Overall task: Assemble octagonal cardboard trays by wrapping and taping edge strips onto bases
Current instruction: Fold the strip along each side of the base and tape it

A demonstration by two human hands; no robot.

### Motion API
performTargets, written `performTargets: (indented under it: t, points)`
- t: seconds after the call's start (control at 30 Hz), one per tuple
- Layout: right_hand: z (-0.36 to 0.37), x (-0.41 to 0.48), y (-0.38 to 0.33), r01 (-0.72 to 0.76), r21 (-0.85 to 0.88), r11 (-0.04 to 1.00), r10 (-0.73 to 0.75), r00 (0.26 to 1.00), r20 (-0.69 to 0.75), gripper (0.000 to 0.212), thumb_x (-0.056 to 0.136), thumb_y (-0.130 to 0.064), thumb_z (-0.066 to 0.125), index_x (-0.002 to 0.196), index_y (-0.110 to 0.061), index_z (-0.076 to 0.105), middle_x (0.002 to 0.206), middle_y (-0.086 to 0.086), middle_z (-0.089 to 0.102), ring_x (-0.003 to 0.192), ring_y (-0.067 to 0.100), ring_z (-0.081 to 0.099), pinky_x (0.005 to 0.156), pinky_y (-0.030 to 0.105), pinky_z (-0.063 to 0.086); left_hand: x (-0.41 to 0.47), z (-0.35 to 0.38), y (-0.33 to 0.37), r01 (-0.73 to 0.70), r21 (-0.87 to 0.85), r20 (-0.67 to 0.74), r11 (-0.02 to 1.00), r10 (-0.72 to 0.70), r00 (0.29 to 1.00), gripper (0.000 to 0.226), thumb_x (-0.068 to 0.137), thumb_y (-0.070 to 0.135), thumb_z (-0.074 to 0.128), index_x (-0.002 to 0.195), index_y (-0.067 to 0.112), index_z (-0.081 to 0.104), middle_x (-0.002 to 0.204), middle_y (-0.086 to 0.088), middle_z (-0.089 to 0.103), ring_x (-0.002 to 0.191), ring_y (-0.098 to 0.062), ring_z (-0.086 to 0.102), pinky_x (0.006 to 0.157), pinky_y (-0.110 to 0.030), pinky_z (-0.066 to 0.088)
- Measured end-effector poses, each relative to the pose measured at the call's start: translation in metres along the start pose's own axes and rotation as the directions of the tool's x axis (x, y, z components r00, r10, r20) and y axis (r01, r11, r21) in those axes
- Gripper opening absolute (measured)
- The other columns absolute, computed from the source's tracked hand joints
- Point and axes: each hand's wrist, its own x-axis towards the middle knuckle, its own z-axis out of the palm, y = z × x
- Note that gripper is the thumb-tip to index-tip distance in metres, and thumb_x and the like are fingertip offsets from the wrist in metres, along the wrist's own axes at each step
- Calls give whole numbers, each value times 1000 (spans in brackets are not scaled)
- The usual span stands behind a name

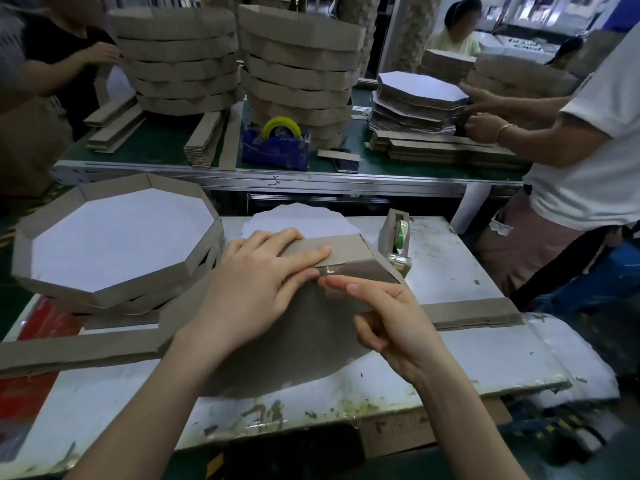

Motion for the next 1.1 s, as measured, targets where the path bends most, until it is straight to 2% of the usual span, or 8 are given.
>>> performTargets:
  t: [0.13,0.23,0.37,0.5,0.67,0.8,0.93,1.1]
  points:
    - [3,8,11,-20,110,994,22,1000,-19,30,86,-24,55,101,-15,79,113,8,74,36,8,35,37,17,23,1,1,3,22,-1,36,1000,-22,999,43,100,47,21,139,60,33,152,13,36,136,-13,31,110,-40,22]
    - [3,12,17,-18,144,989,23,999,-38,33,84,-27,56,102,-10,78,109,14,74,36,9,34,37,18,24,10,1,15,55,-39,13,998,-54,998,48,90,56,23,132,59,45,147,16,44,136,-10,35,115,-49,20]
    - [3,13,19,16,120,993,-8,998,-60,32,85,-26,55,100,-11,78,101,13,74,37,9,35,40,21,25,24,7,22,118,-78,-102,990,-126,987,38,87,71,38,113,57,62,128,15,62,118,-11,54,99,-37,35]
    - [2,17,14,63,102,993,-53,994,-101,31,86,-23,51,85,-13,80,94,15,75,35,9,33,41,23,22,27,12,19,71,-94,-168,993,-86,982,42,85,76,37,106,55,67,116,15,68,105,-14,61,81,-33,36]
    - [-1,19,33,21,-68,997,-31,988,-149,44,93,-6,44,60,-13,73,83,17,76,34,9,32,42,23,29,33,9,14,62,-78,-166,995,-74,983,59,81,77,25,111,48,68,114,13,68,103,-18,62,82,-35,38]
    - [-21,21,45,132,32,991,-106,903,-416,49,90,-1,40,51,-14,66,64,22,67,35,11,31,45,25,28,33,7,8,32,-50,-149,998,-39,988,58,80,72,28,116,47,66,111,15,68,99,-16,62,79,-35,39]
    - [-59,49,14,250,-58,967,-239,795,-558,35,79,-16,46,52,-17,67,47,5,53,41,11,39,48,18,41,35,7,9,7,-2,-108,1000,-7,994,49,81,67,42,121,48,62,113,17,66,100,-16,61,78,-34,38]
    - [-110,113,4,92,-67,994,-113,749,-653,34,94,-11,49,68,-19,69,73,3,66,58,10,52,53,27,44,39,9,6,3,-9,-122,1000,-4,993,46,79,63,56,120,43,65,111,13,69,97,-22,64,74,-33,36]
